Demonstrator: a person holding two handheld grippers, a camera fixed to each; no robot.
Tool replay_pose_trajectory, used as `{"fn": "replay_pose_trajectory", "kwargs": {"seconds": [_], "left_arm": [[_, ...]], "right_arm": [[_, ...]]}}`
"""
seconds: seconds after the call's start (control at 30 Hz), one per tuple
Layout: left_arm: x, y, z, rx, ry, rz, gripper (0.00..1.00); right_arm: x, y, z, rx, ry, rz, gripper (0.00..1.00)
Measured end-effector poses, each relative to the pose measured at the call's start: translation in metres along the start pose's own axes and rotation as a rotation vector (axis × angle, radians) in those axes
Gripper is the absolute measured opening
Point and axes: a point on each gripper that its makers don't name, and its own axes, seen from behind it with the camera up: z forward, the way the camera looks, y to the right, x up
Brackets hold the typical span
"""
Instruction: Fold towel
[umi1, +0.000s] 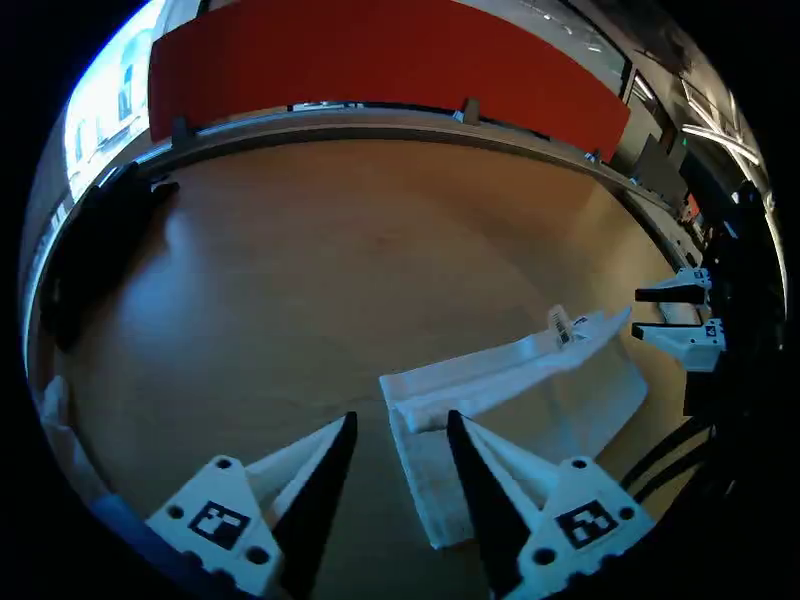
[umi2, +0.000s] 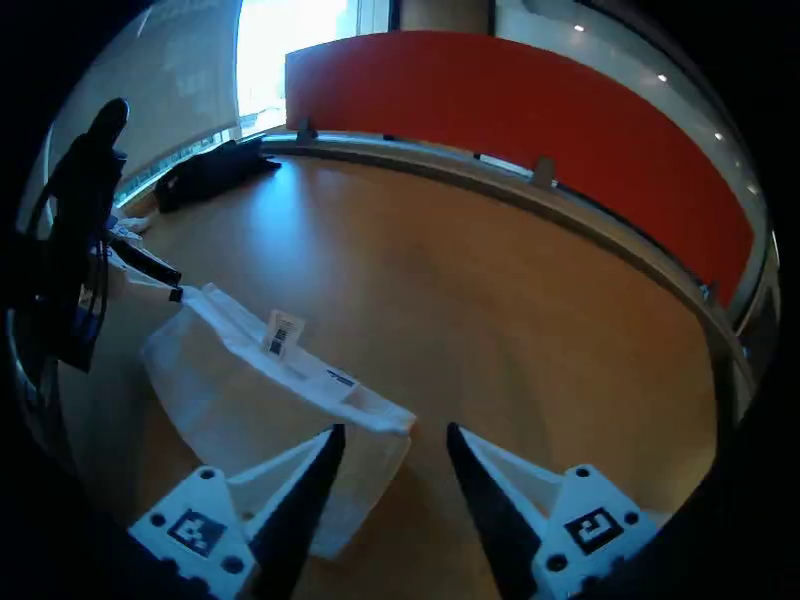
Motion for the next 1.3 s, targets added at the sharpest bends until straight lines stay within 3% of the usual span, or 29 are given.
{"fn": "replay_pose_trajectory", "kwargs": {"seconds": [0.2,0.4,1.3], "left_arm": [[0.000,-0.007,-0.005,0.019,0.012,0.001,0.83],[-0.003,-0.009,-0.011,0.029,0.017,-0.006,0.88],[-0.042,-0.004,-0.060,0.049,0.017,-0.071,0.88]], "right_arm": [[0.001,0.002,-0.002,-0.015,0.010,-0.003,0.91],[0.000,-0.002,-0.005,-0.015,0.010,-0.005,0.99],[-0.030,-0.019,-0.042,-0.015,-0.009,-0.003,0.99]]}}
